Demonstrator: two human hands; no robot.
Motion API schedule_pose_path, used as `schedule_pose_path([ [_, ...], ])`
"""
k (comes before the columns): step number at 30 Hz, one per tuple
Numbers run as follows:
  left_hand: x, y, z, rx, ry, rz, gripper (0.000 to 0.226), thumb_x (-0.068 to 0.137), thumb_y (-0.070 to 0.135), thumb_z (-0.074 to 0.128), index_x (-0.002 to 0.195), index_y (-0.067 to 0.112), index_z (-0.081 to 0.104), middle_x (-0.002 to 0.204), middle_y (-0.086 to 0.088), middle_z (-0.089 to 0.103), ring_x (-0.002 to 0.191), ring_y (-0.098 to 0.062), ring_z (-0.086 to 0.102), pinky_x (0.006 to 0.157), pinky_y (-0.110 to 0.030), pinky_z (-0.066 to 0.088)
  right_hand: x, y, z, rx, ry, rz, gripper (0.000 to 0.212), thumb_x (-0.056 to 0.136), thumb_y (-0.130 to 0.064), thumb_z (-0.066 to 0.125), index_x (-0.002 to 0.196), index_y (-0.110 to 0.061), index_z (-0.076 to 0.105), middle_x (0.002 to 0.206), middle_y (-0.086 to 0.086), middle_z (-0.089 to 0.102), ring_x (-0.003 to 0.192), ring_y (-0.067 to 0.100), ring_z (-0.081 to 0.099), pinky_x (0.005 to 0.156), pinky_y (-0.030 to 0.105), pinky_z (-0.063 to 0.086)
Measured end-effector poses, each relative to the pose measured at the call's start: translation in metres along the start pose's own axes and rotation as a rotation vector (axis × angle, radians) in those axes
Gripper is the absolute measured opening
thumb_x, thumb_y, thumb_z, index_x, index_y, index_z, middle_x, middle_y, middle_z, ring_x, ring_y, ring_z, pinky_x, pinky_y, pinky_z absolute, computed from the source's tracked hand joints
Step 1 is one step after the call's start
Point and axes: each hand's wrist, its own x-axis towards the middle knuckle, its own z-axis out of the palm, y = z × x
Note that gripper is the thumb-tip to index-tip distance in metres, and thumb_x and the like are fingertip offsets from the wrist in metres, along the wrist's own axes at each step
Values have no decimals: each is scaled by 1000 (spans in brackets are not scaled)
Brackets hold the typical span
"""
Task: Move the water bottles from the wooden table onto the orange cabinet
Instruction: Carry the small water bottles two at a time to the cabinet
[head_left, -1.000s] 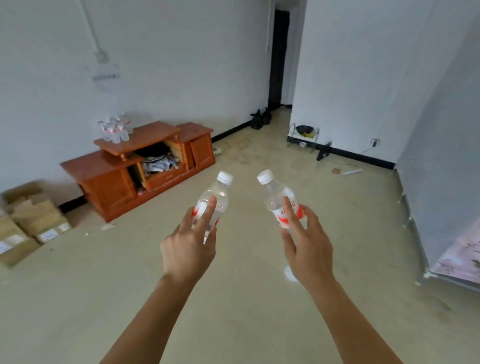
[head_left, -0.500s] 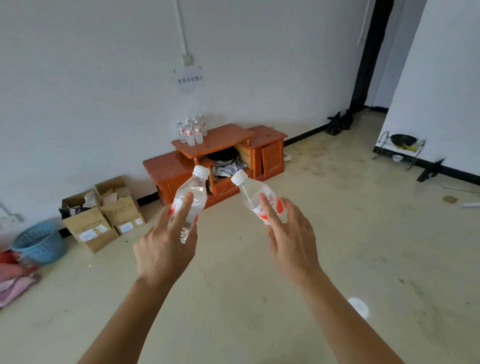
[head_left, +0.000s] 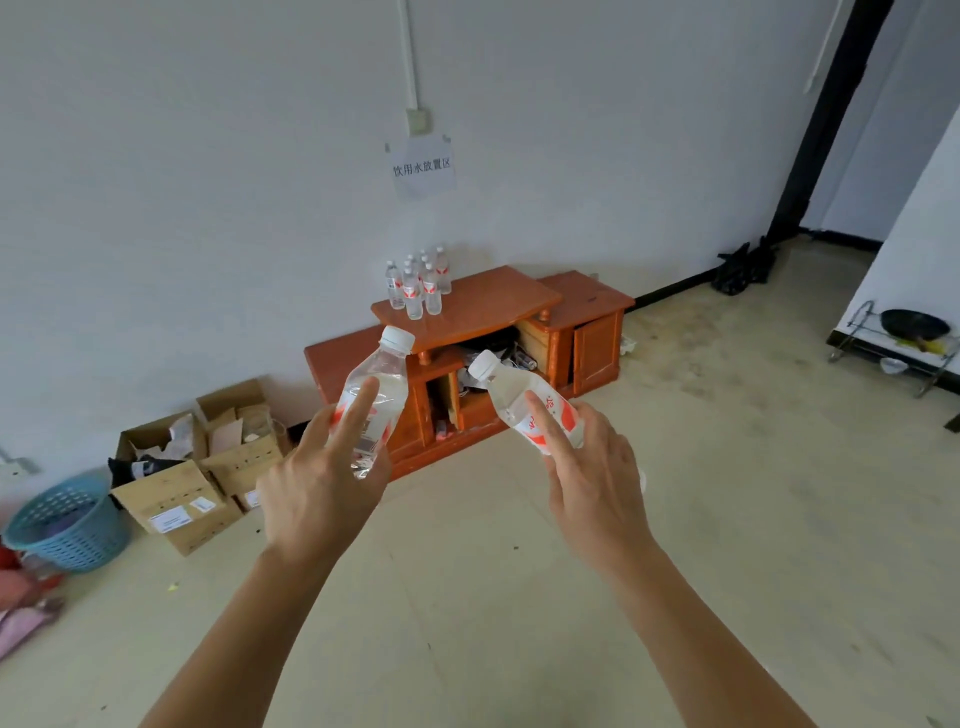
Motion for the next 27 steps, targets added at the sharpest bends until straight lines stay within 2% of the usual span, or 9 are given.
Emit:
schedule_pose_path([
  [3, 42, -24, 66, -20, -1, -3, 63, 81, 28, 79, 140, 24, 57, 98, -10, 72, 52, -26, 59, 51, -18, 25, 58, 16, 49, 2, 11, 8, 117, 68, -6, 91, 158, -33, 20, 135, 23, 53, 115, 38, 60, 87, 52, 58],
  [6, 82, -48, 130, -39, -7, -12, 58, 85, 33, 68, 141, 25, 56, 101, -9, 71, 52, -27, 57, 49, -20, 31, 119, 33, 98, -16, -6, 13, 110, 74, -8, 87, 158, -33, 21, 139, 22, 50, 119, 38, 57, 92, 53, 56],
  [13, 229, -86, 286, -162, -92, -10, 72, 81, 32, 79, 146, 31, 50, 114, -8, 70, 61, -27, 64, 45, -26, 47, 289, 84, 184, -38, 15, 83, 98, 81, -9, 81, 158, -32, 26, 140, 22, 51, 125, 40, 56, 98, 55, 53],
  [18, 315, -78, 390, -228, -138, 19, 68, 83, 35, 77, 146, 31, 50, 114, -5, 71, 58, -22, 63, 44, -26, 47, 367, 152, 228, -72, 60, 202, 87, 86, -8, 75, 156, -30, 27, 139, 24, 51, 123, 42, 56, 97, 55, 51],
  [21, 359, -62, 459, -263, -180, 52, 64, 86, 44, 67, 146, 32, 47, 115, -6, 71, 56, -22, 62, 42, -27, 47, 414, 201, 260, -64, 61, 238, 81, 90, -10, 70, 155, -29, 27, 139, 24, 51, 121, 41, 57, 94, 54, 52],
  [27, 447, -15, 595, -290, -158, 64, 57, 89, 49, 57, 141, 28, 53, 101, -3, 73, 56, -18, 62, 41, -20, 40, 536, 311, 331, 5, 41, 262, 81, 92, -12, 68, 156, -34, 23, 140, 22, 49, 123, 40, 56, 96, 54, 54],
])
